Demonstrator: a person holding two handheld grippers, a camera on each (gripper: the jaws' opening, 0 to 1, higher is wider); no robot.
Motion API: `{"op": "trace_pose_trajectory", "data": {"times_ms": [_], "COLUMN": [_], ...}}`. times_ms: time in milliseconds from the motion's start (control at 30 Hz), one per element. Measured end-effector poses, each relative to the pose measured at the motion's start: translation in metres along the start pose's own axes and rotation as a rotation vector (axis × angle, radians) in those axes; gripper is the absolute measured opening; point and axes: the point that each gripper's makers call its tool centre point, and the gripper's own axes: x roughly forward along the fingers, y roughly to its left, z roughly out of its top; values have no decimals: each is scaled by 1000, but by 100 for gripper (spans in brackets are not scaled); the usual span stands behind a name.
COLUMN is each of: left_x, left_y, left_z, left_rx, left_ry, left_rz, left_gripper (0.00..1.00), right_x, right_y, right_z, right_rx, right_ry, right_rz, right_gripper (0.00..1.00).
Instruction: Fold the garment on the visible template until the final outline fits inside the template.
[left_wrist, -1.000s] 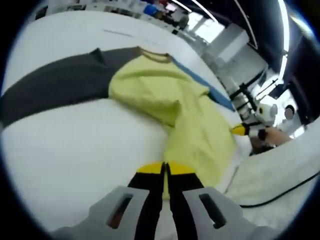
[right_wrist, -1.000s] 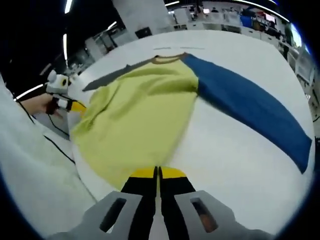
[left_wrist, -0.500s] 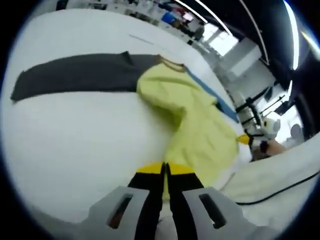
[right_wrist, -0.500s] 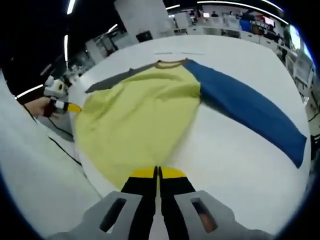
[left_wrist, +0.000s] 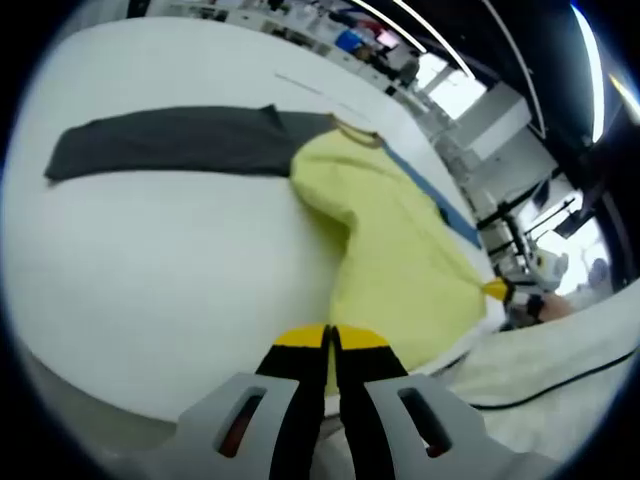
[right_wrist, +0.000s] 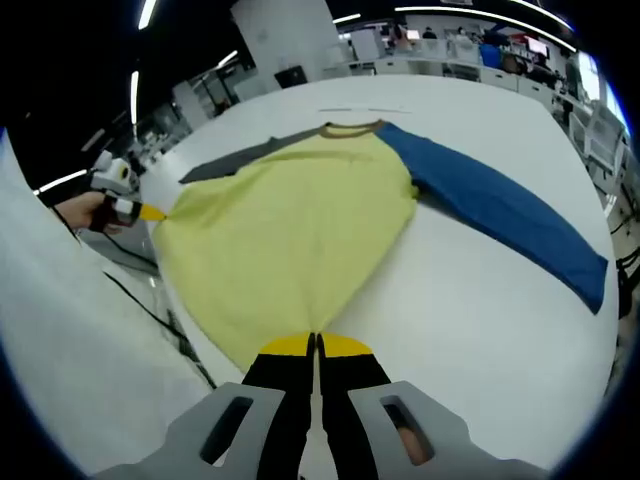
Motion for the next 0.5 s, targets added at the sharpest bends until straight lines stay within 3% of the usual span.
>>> {"op": "trace_pose_trajectory", "data": {"times_ms": [300,500], "left_x": [2,0], "left_y": [15,12], "left_z": [-5,-7], "left_rx": [2,2], "left_ry": [44,66], "left_rz": [41,33], "left_gripper": [0,0], "right_x": [4,4], "right_y": [11,14], "right_z": [-12,-16], "right_rx": [24,38], "right_ry": [9,11], "right_rz": [11,12], "right_gripper": [2,2]}}
